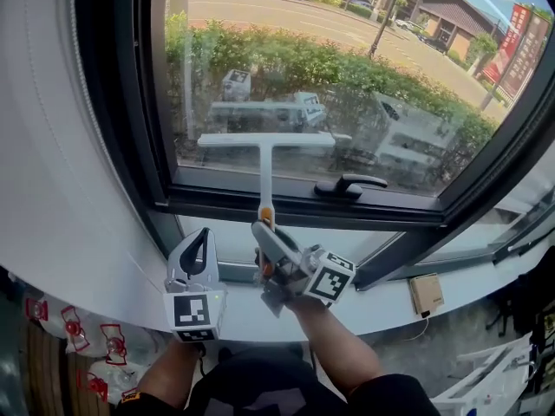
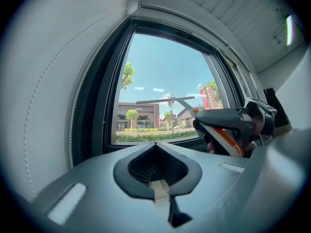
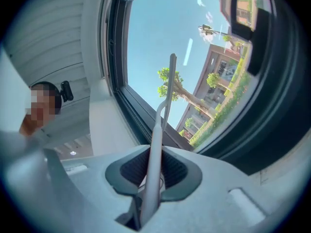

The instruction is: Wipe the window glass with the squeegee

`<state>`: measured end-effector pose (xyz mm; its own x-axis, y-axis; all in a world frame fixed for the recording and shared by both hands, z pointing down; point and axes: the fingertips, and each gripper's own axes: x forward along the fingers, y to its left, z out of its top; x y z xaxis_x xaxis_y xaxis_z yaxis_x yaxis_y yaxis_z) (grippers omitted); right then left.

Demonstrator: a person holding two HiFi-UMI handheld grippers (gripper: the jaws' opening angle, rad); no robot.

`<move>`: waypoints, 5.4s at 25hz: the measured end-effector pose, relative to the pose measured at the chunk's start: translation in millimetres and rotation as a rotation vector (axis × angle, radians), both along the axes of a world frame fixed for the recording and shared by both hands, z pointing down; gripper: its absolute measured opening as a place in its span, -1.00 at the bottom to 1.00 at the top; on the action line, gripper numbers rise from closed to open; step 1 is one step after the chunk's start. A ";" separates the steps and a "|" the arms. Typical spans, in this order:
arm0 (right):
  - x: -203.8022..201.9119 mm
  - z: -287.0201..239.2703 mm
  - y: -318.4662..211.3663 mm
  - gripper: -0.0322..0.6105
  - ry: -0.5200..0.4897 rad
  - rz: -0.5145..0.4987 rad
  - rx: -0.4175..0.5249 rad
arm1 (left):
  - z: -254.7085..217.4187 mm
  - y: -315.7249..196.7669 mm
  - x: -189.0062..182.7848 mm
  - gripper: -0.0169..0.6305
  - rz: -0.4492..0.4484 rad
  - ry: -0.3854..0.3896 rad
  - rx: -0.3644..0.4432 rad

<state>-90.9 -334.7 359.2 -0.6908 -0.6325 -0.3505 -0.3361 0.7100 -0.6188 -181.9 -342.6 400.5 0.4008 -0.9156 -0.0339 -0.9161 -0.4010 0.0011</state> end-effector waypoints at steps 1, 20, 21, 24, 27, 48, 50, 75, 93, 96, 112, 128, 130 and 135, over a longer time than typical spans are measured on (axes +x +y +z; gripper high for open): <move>10.6 -13.1 0.3 -0.76 0.001 0.006 0.029 | -7.0 -0.6 7.4 -0.89 0.007 0.004 0.015; 150.0 -115.8 -5.7 -0.76 -0.069 -0.041 0.174 | -83.0 8.0 125.3 -0.89 0.010 -0.032 0.199; 151.9 -111.5 -5.6 -0.76 -0.073 -0.044 0.166 | -80.7 8.4 128.1 -0.89 0.009 -0.034 0.193; 155.7 -93.3 -2.4 -0.76 -0.087 -0.057 0.133 | -69.3 8.7 136.9 -0.89 0.004 -0.026 0.162; 160.0 -65.3 2.7 -0.76 -0.098 -0.066 0.086 | -54.2 9.9 148.3 -0.89 0.007 -0.010 0.121; 192.4 46.0 23.1 -0.76 -0.146 -0.075 -0.122 | 3.7 25.3 193.9 -0.89 0.040 -0.118 -0.012; 194.5 45.6 24.9 -0.76 -0.107 -0.066 -0.106 | 1.2 25.5 194.7 -0.89 0.030 -0.119 -0.006; 382.1 -123.1 37.6 -0.76 -0.116 -0.053 0.227 | -55.5 32.5 335.9 -0.89 0.092 -0.048 0.144; 402.4 23.1 54.5 -0.76 -0.128 -0.037 -0.043 | 14.0 42.4 376.4 -0.89 0.142 -0.118 -0.013; 400.2 45.7 59.8 -0.76 -0.146 -0.040 -0.086 | 27.6 46.5 377.2 -0.89 0.151 -0.122 -0.042; 398.8 37.6 95.9 -0.76 -0.125 -0.009 0.002 | 48.7 64.0 326.6 -0.89 0.084 -0.113 -0.122; 230.0 41.5 237.7 -0.76 -0.031 -0.046 0.003 | 58.3 182.2 85.6 -0.89 -0.157 -0.035 -0.157; 201.1 49.3 263.6 -0.76 -0.023 -0.034 -0.020 | 71.4 207.1 62.1 -0.89 -0.134 -0.031 -0.182; 145.8 76.2 324.2 -0.76 -0.018 0.010 -0.109 | 110.4 267.8 26.0 -0.89 -0.064 -0.024 -0.266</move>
